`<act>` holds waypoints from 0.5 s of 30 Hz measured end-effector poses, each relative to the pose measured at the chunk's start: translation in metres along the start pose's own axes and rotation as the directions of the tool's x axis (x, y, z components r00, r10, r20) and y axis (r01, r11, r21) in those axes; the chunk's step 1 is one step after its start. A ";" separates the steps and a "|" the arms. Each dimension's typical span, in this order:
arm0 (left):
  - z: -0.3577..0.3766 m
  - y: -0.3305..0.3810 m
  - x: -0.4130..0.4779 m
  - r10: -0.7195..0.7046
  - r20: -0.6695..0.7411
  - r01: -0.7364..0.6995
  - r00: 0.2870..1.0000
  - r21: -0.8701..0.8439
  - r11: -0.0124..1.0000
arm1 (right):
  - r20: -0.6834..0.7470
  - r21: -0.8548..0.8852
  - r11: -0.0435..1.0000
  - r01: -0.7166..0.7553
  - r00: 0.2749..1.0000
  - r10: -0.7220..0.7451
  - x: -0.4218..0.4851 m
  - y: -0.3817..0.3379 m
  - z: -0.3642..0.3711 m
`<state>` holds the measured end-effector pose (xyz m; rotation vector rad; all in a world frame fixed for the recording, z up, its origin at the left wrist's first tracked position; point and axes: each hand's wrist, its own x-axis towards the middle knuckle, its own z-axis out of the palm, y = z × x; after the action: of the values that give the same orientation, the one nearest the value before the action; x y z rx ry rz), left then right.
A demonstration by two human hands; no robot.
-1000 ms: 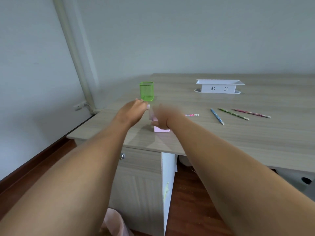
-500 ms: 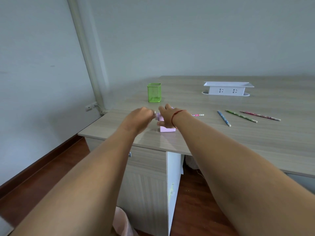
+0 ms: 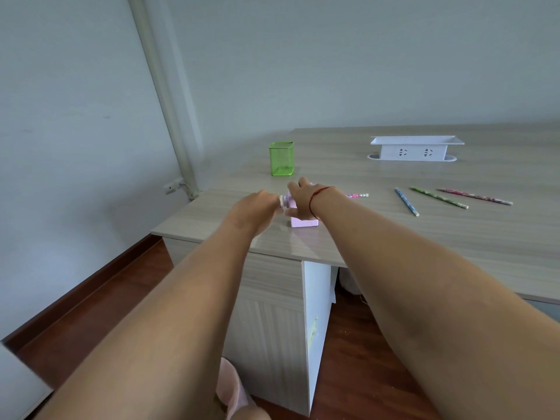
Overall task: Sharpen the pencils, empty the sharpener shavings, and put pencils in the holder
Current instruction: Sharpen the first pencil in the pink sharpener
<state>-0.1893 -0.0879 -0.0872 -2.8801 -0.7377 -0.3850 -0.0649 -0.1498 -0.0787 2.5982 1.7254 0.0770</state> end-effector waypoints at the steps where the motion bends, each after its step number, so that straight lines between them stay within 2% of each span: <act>1: -0.001 0.000 0.001 -0.013 0.020 0.013 1.000 -0.006 1.000 | -0.003 0.004 1.000 -0.002 1.000 0.002 0.000 0.000 0.001; 12: -0.011 0.004 0.009 -0.105 0.118 0.105 0.987 0.006 0.994 | -0.022 0.042 0.999 -0.006 1.000 0.007 -0.001 -0.001 0.001; 15: -0.007 0.005 0.011 -0.142 0.145 0.149 0.979 -0.038 0.988 | -0.033 0.054 0.999 -0.004 0.999 0.005 -0.004 -0.001 0.000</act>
<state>-0.1787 -0.0885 -0.0782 -2.9322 -0.9798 -0.2194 -0.0675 -0.1528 -0.0789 2.6533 1.7564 0.0748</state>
